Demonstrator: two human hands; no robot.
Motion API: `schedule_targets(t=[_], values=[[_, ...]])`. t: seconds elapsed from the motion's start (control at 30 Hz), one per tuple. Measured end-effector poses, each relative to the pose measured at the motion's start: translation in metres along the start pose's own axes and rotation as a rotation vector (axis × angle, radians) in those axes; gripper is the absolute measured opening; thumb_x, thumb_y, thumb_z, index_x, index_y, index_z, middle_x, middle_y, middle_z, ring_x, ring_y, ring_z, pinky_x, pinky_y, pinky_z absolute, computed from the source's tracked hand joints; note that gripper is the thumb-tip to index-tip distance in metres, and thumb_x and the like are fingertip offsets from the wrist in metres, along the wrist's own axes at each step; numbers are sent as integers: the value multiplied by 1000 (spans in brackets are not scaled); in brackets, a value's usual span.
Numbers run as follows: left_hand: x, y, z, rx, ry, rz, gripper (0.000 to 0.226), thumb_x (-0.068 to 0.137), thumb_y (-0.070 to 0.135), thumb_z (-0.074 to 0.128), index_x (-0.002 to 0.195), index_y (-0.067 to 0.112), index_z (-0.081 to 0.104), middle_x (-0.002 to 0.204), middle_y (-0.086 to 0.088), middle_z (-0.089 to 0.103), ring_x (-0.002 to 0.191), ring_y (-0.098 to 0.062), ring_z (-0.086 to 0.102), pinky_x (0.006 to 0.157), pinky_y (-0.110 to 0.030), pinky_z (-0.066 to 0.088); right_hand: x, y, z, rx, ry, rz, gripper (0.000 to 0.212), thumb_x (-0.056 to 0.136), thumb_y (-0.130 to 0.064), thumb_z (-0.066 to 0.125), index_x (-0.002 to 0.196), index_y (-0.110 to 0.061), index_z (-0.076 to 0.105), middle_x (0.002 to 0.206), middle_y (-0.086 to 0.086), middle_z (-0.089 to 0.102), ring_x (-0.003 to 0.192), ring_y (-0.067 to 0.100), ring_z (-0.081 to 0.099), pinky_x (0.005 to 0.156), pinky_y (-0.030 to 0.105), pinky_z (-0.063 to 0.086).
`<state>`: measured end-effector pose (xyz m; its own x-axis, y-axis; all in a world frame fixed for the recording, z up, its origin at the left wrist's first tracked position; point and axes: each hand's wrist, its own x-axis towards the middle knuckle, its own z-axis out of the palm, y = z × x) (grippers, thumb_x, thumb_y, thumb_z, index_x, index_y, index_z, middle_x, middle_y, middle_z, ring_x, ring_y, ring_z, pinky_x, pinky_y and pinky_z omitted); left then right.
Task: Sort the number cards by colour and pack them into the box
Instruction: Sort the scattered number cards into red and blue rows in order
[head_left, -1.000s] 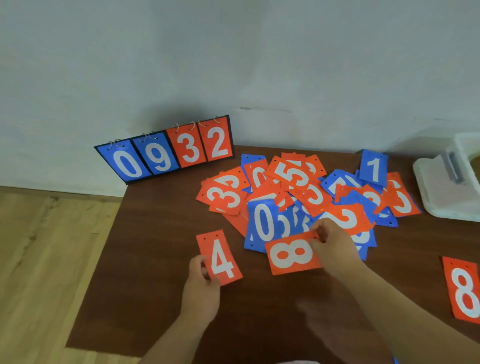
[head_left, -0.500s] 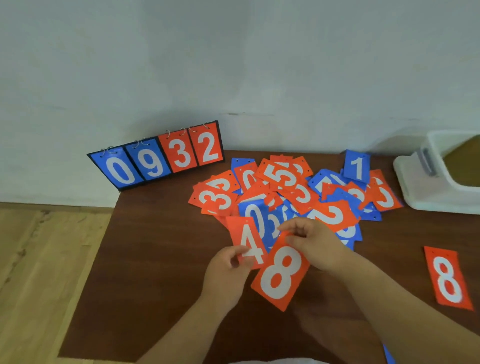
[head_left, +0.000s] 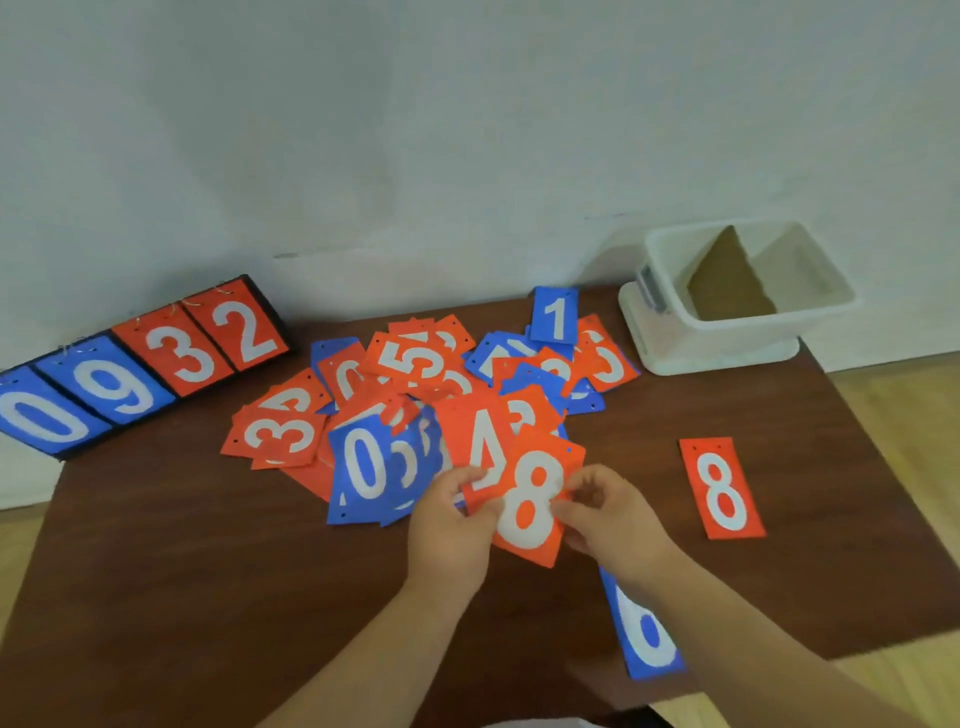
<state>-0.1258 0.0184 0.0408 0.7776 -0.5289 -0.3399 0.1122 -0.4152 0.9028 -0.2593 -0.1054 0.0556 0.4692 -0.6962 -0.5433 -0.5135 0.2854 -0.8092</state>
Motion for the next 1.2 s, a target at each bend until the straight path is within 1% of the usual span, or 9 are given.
schedule_targets(t=[0.07,0.13,0.3,0.5,0.7,0.83,1.0,1.1,1.2], values=[[-6,5,30,24,-21,2,29,83,13,80,96,36,68,99,17,68,91,0,66,83,-24,56,7,14,-27,-26,11,4,18,82,-7,73,95,-16,64,91,17,71,74,24,67,72,46,58],[-11,7,57,106,-22,46,20,88,20,76,92,38,69,85,15,67,78,3,62,73,-16,49,15,21,-59,-84,42,-13,22,84,-8,71,97,-24,65,93,6,72,80,19,69,71,40,59],[-15,2,103,244,-22,44,18,93,19,69,97,37,72,91,18,68,83,10,59,69,-5,41,49,50,-157,-351,211,-68,32,88,-8,62,107,-34,64,107,-6,69,85,15,65,70,26,48],[-26,-1,131,345,-29,-48,23,95,17,66,110,35,64,106,14,60,97,-3,55,79,-23,45,90,85,-229,-615,180,-9,48,88,-7,48,127,-32,62,126,1,64,100,22,60,78,28,46],[-42,-12,136,384,-30,-120,32,96,17,65,121,36,56,112,13,57,94,2,56,67,-14,44,95,113,-233,-922,255,-21,42,89,-27,65,130,-37,62,134,-3,45,121,22,47,97,38,49],[-47,-21,121,389,17,-159,34,95,17,67,116,41,56,111,15,59,100,-6,60,72,-22,51,86,100,-212,-867,304,-154,40,86,-27,68,124,-37,65,133,-2,49,117,24,48,92,39,46],[-48,-24,95,329,93,-174,34,94,17,68,115,41,56,105,19,58,95,-3,59,84,-32,57,65,65,-141,-625,-113,-288,32,91,-32,68,122,-40,63,122,-15,53,99,1,57,79,19,49],[-49,-27,71,258,94,-172,34,94,17,68,117,40,57,106,20,58,100,-3,60,85,-29,56,50,36,-81,-437,-284,-231,25,92,-31,69,115,-38,66,112,-19,62,99,0,61,81,20,51],[-47,-36,35,180,97,-166,33,93,16,70,119,35,60,110,15,63,100,-5,64,86,-30,58,44,19,-23,-461,-368,-239,18,93,-26,68,109,-35,68,106,-18,68,99,2,63,81,17,50]])
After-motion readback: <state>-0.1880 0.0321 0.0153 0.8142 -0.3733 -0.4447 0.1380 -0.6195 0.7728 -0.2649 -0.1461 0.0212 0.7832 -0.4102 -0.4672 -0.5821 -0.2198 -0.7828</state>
